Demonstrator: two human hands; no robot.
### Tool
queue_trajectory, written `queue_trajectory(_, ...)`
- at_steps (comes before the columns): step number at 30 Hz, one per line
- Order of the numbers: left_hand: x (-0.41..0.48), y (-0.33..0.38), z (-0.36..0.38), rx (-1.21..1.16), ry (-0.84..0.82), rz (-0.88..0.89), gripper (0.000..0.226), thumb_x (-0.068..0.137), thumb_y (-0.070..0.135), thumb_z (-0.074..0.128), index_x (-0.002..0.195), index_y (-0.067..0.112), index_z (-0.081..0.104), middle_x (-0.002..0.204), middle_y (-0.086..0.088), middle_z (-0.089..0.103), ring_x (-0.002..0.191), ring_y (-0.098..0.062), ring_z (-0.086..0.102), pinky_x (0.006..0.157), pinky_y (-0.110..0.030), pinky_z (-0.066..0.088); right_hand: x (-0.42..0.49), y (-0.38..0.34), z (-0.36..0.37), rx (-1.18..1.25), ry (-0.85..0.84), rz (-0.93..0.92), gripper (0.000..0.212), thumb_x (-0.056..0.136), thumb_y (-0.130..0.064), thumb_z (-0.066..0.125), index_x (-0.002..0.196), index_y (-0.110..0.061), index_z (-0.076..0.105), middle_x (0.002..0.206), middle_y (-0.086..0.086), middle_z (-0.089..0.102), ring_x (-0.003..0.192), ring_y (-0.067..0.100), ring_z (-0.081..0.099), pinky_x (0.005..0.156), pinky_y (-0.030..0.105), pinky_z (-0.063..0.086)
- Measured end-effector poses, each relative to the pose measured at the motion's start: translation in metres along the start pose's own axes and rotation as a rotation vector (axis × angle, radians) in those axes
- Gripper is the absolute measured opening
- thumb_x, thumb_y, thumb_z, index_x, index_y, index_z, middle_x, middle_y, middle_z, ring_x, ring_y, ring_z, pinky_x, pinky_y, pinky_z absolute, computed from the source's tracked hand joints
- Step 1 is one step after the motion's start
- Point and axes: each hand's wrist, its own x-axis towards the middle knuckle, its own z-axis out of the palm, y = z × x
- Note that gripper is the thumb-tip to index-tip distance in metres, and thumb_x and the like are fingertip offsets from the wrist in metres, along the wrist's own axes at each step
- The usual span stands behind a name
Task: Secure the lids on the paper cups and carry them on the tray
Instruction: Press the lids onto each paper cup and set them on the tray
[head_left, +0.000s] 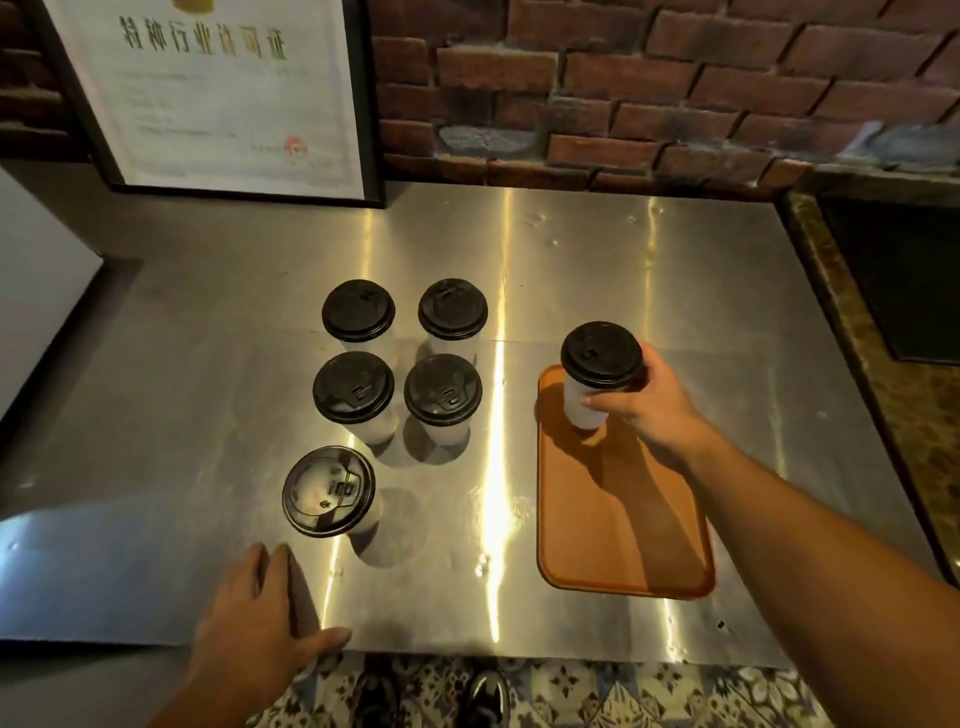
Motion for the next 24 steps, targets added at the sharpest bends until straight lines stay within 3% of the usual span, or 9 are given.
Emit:
queue_trajectory(6, 0.005, -0.002, 0.010, 0.051, 0.007, -0.004, 0.148, 0.058, 0.102, 0.054, 0.168, 0.025, -0.007, 0.176, -0.005, -0.006, 0.161, -0.029, 0.005, 0.129, -0.049, 0.026, 0.018, 0.019, 0.006, 0.012, -0.022, 0.008, 0.084, 0.068, -0.026, 0.099, 0.137, -0.048, 0.056, 0.131, -0.021, 0.067, 0.131, 0.016, 0.060, 0.110, 0.052, 0.054)
queue_trajectory(16, 0.017, -0.008, 0.022, 0.087, -0.015, -0.045, 0.155, 0.054, 0.105, 0.055, 0.167, 0.025, -0.015, 0.176, -0.002, -0.017, 0.162, -0.031, -0.006, 0.131, -0.051, 0.014, 0.028, 0.028, 0.005, -0.014, 0.009, 0.025, 0.084, 0.076, -0.020, 0.095, 0.141, -0.049, 0.051, 0.134, -0.019, 0.063, 0.128, 0.019, 0.060, 0.099, 0.036, 0.059)
queue_trajectory(24, 0.012, -0.015, 0.021, 0.065, 0.013, 0.027, 0.143, 0.066, 0.099, 0.056, 0.169, 0.022, -0.007, 0.176, -0.005, -0.011, 0.162, -0.031, -0.005, 0.131, -0.051, 0.014, 0.018, 0.028, 0.012, 0.003, 0.022, 0.066, 0.085, 0.076, -0.018, 0.094, 0.143, -0.045, 0.051, 0.139, -0.012, 0.065, 0.129, 0.019, 0.060, 0.102, 0.048, 0.054)
